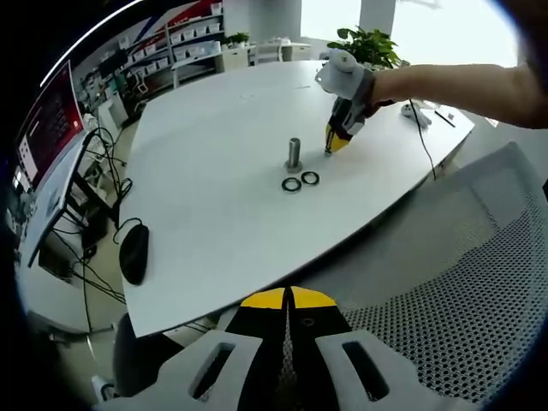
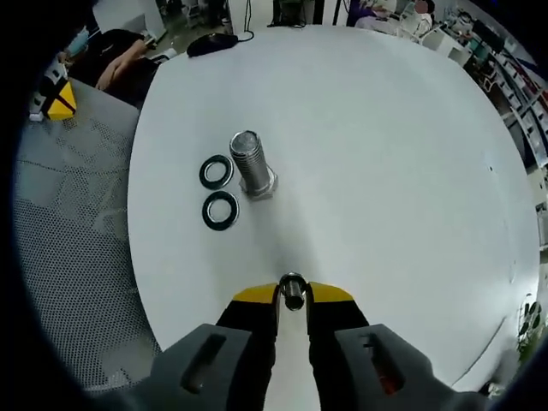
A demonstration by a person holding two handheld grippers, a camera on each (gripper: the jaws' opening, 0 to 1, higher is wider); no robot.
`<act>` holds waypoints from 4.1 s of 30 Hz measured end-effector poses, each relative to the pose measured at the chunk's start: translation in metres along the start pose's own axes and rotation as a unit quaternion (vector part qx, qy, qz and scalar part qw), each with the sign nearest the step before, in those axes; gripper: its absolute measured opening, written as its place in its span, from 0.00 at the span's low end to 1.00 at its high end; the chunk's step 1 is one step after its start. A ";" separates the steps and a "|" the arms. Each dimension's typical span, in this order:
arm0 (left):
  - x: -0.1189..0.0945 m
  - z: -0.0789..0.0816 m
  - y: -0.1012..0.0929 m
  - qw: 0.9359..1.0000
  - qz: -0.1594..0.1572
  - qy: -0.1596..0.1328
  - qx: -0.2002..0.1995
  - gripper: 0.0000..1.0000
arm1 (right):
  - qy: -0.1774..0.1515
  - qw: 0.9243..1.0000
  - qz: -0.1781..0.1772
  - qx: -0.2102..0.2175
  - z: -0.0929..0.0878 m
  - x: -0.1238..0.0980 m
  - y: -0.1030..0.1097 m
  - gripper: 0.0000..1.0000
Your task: Place the washer onto the threaded stud by aligning its center hole with the stud, sliding it down to the base, and recovering from edge contact or off-axis alignment until the washer reaches the visible bottom stop.
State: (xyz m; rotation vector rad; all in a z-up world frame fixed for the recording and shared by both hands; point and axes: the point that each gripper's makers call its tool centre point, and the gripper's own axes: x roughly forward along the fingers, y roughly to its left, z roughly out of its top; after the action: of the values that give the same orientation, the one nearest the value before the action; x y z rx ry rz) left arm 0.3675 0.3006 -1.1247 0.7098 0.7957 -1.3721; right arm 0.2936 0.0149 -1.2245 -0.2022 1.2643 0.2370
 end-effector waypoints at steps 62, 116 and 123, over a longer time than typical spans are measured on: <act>0.000 0.002 0.001 1.000 0.006 -0.007 -0.001 0.00 | 0.019 0.995 0.027 -0.095 0.048 0.029 0.064 0.33; -0.001 0.006 0.000 1.000 0.001 -0.018 0.006 0.00 | 0.030 0.991 0.026 -0.125 0.052 0.023 0.065 0.23; -0.001 0.006 -0.001 1.000 0.000 -0.018 0.006 0.00 | 0.024 0.991 0.034 -0.130 0.060 0.012 0.061 0.23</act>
State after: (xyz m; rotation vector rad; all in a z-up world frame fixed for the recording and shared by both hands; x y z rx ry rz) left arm 0.3670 0.2958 -1.1203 0.6938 0.7597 -1.3867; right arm 0.3345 0.0909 -1.2200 -0.3908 1.2874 0.4595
